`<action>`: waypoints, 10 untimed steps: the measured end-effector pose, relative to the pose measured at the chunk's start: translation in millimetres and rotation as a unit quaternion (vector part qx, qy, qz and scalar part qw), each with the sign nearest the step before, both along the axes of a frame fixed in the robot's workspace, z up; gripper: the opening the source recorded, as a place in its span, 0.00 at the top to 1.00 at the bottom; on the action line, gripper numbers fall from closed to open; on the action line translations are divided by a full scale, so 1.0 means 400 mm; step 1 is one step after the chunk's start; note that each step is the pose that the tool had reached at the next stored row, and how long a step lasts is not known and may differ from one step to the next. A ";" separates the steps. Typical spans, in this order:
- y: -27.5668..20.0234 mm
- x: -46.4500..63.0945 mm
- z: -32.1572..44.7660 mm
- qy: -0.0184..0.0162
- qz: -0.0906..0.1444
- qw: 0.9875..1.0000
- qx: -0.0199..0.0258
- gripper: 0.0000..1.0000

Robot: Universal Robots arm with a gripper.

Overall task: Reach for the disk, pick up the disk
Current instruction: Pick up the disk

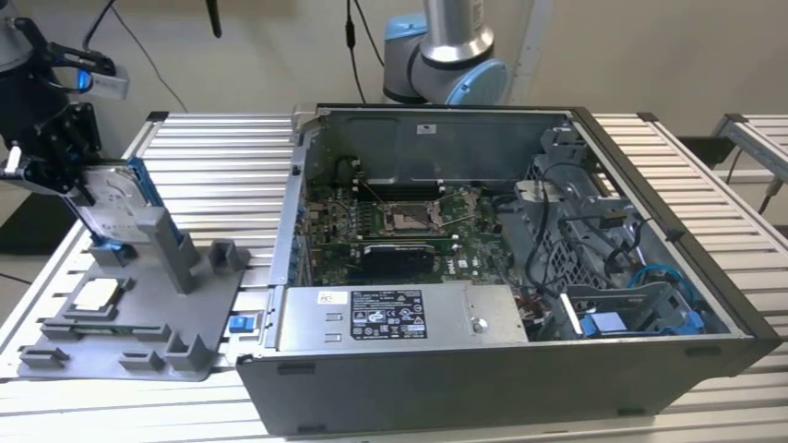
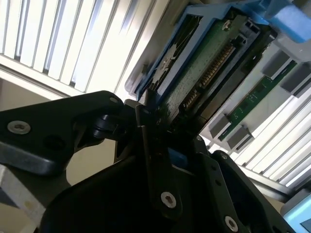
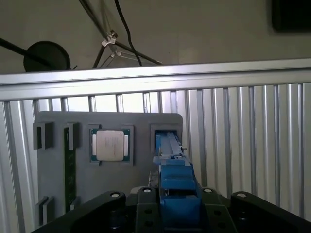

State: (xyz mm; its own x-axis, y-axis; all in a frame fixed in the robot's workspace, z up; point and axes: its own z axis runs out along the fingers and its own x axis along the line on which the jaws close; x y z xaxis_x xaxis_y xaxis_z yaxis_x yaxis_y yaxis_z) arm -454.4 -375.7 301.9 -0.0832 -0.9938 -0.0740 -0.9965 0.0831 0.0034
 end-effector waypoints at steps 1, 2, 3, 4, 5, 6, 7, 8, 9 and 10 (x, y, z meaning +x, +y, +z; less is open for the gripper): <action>0.000 0.000 0.004 0.000 0.000 1.000 0.000 1.00; 0.000 0.000 0.008 0.000 0.000 1.000 0.000 1.00; 0.000 0.000 0.012 0.000 0.000 1.000 0.000 1.00; 0.000 0.000 0.016 0.000 0.000 1.000 0.000 1.00; 0.000 0.000 0.019 0.000 0.000 1.000 0.000 1.00; 0.000 0.000 0.022 0.000 0.000 1.000 0.000 1.00; 0.000 0.000 0.026 0.000 0.000 1.000 0.000 1.00; 0.000 0.000 0.029 0.000 0.000 1.000 0.000 1.00; 0.000 0.000 0.033 0.000 0.000 1.000 0.000 1.00; 0.000 0.000 0.037 0.000 0.000 1.000 0.000 1.00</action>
State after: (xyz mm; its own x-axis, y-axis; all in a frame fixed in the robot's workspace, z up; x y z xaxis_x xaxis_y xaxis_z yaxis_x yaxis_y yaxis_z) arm -454.4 -375.7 316.6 -0.0832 -0.9938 -0.0739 -0.9965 0.0831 0.0035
